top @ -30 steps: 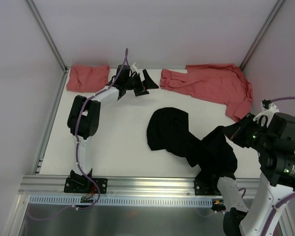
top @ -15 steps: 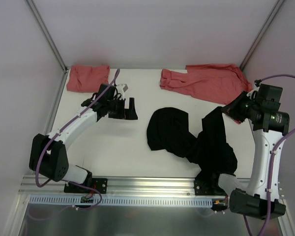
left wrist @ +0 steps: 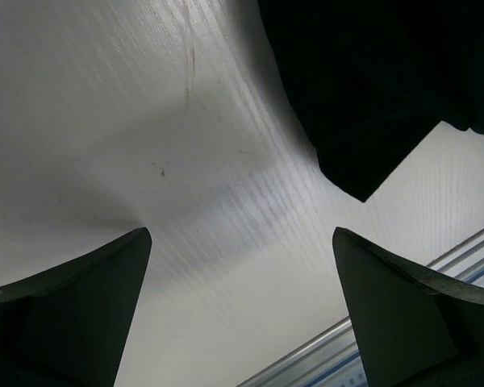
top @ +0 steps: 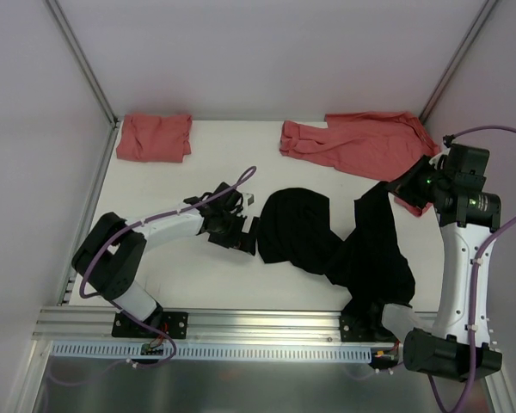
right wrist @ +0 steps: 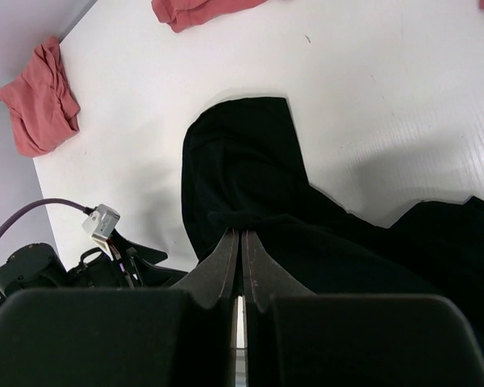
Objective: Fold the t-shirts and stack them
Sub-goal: Flatten out the tshirt
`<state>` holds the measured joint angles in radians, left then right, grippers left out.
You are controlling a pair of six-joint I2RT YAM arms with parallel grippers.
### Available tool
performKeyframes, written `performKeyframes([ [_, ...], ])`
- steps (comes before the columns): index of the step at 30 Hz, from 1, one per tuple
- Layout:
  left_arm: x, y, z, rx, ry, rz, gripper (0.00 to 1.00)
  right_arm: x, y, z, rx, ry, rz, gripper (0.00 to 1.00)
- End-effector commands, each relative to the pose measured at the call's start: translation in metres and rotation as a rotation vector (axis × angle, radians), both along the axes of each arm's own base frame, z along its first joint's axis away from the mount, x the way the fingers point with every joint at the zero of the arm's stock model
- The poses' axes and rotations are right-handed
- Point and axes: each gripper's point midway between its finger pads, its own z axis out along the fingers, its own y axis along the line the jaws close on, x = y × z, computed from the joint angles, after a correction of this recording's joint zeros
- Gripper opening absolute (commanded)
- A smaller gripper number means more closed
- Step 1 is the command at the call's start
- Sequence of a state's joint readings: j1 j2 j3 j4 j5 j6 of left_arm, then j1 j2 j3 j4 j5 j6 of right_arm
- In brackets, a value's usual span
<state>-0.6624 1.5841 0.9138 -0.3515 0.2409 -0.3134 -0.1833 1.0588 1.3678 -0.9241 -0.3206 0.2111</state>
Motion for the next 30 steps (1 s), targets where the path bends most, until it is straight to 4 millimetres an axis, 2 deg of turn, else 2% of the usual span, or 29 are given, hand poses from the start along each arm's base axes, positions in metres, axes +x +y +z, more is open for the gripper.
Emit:
performKeyframes([
  [1, 0.005, -0.011, -0.004, -0.051, -0.034, 0.032, 0.99, -0.003, -0.001, 0.01, -0.024, -0.047, -0.004, 0.0],
  [6, 0.012, -0.029, -0.007, -0.128, -0.022, 0.072, 0.99, -0.004, 0.0, 0.008, -0.02, -0.041, -0.001, 0.0],
  [9, 0.016, -0.049, -0.008, -0.196, 0.021, 0.071, 0.99, -0.004, 0.0, 0.009, -0.023, -0.041, -0.003, 0.01],
  [11, 0.023, -0.064, 0.0, -0.237, 0.023, 0.062, 0.99, -0.005, -0.001, 0.01, -0.029, -0.044, -0.004, 0.01],
  [19, 0.018, -0.086, -0.009, -0.228, 0.08, -0.002, 0.97, -0.008, -0.005, 0.018, -0.055, -0.059, -0.021, 0.0],
  [20, 0.016, -0.087, -0.01, -0.228, 0.087, -0.019, 0.94, -0.007, -0.006, 0.019, -0.056, -0.063, -0.024, 0.01],
  [22, 0.012, -0.091, -0.01, -0.243, 0.112, -0.056, 0.62, -0.008, -0.007, 0.019, -0.057, -0.063, -0.03, 0.01],
  [23, 0.011, -0.092, -0.011, -0.244, 0.118, -0.066, 0.35, -0.009, -0.007, 0.019, -0.059, -0.062, -0.034, 0.0],
  [24, 0.01, -0.09, -0.011, -0.227, 0.131, -0.066, 0.0, -0.009, -0.007, 0.018, -0.058, -0.062, -0.038, 0.01],
  [27, 0.011, -0.086, -0.008, -0.205, 0.112, -0.075, 0.0, -0.011, -0.008, 0.015, -0.056, -0.053, -0.045, 0.01],
  [29, 0.011, -0.075, -0.008, -0.158, 0.094, -0.068, 0.0, -0.011, -0.008, 0.014, -0.054, -0.054, -0.049, 0.01],
  [30, 0.01, -0.07, 0.0, -0.145, 0.076, -0.068, 0.0, -0.011, -0.008, 0.014, -0.052, -0.053, -0.051, 0.01],
])
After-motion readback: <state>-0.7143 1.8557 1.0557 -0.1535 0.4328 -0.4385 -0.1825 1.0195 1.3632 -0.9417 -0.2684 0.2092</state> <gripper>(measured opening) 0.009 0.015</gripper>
